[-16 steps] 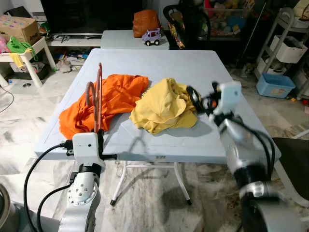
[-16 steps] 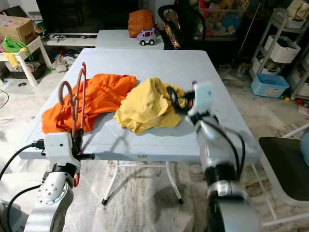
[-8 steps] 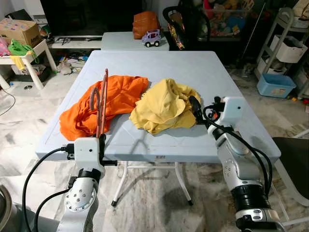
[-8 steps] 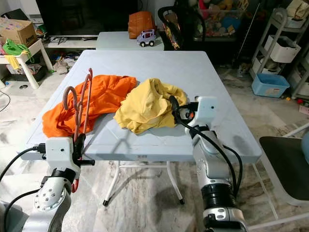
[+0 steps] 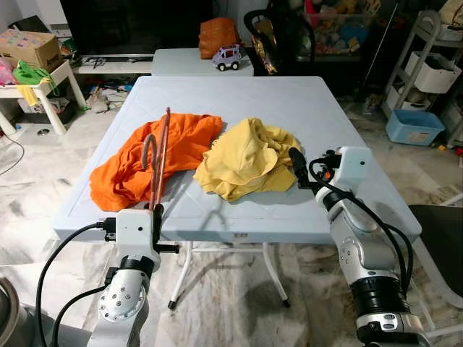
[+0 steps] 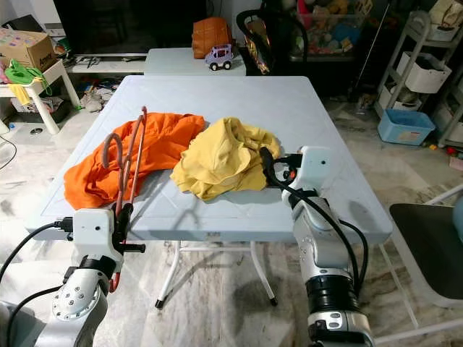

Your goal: Hang hanger

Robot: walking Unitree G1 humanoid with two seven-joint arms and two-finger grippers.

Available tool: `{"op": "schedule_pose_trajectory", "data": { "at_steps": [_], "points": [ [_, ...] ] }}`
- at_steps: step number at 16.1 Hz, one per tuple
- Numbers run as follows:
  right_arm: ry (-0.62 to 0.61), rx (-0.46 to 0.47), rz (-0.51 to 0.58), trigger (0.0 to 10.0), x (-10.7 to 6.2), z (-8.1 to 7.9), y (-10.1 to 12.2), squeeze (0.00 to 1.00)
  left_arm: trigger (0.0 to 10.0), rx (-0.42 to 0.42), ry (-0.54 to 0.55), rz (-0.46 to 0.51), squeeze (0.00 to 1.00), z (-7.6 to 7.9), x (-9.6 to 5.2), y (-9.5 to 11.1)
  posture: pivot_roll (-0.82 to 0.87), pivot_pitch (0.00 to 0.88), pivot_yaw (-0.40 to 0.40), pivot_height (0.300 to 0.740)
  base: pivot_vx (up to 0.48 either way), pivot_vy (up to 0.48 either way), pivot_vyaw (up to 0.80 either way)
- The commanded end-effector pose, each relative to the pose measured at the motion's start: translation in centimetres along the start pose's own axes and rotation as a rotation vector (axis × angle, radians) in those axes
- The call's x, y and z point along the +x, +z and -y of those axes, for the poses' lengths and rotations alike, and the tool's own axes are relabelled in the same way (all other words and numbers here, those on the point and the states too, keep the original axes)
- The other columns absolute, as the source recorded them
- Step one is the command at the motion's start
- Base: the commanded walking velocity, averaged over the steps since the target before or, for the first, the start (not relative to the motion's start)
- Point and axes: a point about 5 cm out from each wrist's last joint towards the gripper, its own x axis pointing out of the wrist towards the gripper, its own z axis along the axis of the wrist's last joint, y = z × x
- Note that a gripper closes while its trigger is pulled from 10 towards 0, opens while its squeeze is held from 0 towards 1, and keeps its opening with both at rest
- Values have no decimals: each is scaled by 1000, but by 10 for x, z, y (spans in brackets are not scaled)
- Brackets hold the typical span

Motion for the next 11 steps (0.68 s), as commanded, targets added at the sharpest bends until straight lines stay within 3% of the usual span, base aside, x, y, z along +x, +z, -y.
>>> {"op": "schedule_pose_trajectory", "data": {
  "at_steps": [1, 11],
  "points": [
    [2, 5, 3, 10000, 0, -2, 3, 0, 10000, 14, -7, -5, 0, 1, -2, 1, 31, 0, -3, 740, -255, 0, 0],
    [9, -15, -21, 10000, 2, -3, 1, 0, 10000, 16, -30, -11, 0, 5, -1, 0, 27, 0, -6, 740, -270, 0, 0]
  ]
}}
